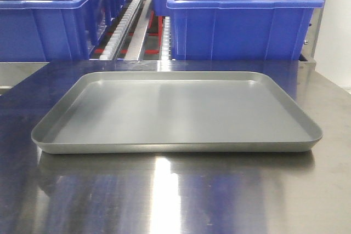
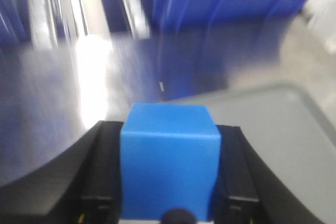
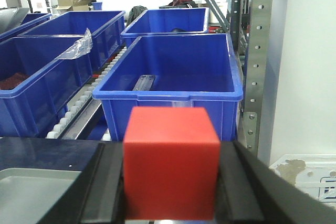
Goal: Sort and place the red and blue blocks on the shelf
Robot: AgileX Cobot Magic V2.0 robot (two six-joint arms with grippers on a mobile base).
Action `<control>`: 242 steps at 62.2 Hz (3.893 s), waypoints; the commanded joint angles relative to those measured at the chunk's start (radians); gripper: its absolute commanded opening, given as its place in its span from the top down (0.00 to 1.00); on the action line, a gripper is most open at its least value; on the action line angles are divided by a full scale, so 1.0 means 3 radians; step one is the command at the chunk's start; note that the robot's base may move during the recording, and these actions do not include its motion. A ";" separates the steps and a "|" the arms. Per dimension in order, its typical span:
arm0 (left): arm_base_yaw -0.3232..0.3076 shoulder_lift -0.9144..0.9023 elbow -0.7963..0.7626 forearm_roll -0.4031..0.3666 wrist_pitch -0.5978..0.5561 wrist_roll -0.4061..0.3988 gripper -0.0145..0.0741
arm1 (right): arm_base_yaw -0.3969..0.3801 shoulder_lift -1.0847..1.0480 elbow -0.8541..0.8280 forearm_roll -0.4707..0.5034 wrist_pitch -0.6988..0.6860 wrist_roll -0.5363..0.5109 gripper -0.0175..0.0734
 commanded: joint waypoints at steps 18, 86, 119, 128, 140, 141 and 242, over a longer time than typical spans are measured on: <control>0.0608 -0.1114 0.0919 -0.0191 -0.0761 0.0308 0.69 | -0.0012 0.0026 -0.0082 0.0004 -0.0310 -0.0034 0.75; 0.1229 -0.3151 0.1819 0.0000 -0.0671 0.0316 0.69 | -0.0012 0.0026 -0.0082 0.0004 -0.0303 -0.0034 0.75; 0.1229 -0.3151 0.1819 0.0000 -0.0671 0.0316 0.69 | -0.0012 0.0026 -0.0082 0.0004 -0.0303 -0.0034 0.75; 0.1229 -0.3151 0.1819 0.0000 -0.0671 0.0316 0.69 | -0.0012 0.0026 -0.0082 0.0004 -0.0303 -0.0034 0.75; 0.1229 -0.3145 0.1819 0.0000 -0.0671 0.0316 0.69 | -0.0012 0.0026 -0.0082 0.0004 -0.0303 -0.0034 0.75; 0.1229 -0.3145 0.1819 0.0000 -0.0671 0.0316 0.69 | -0.0012 0.0026 -0.0082 0.0004 -0.0303 -0.0034 0.75; 0.1229 -0.3145 0.1819 0.0000 -0.0671 0.0316 0.69 | -0.0012 0.0026 -0.0082 0.0004 -0.0303 -0.0034 0.75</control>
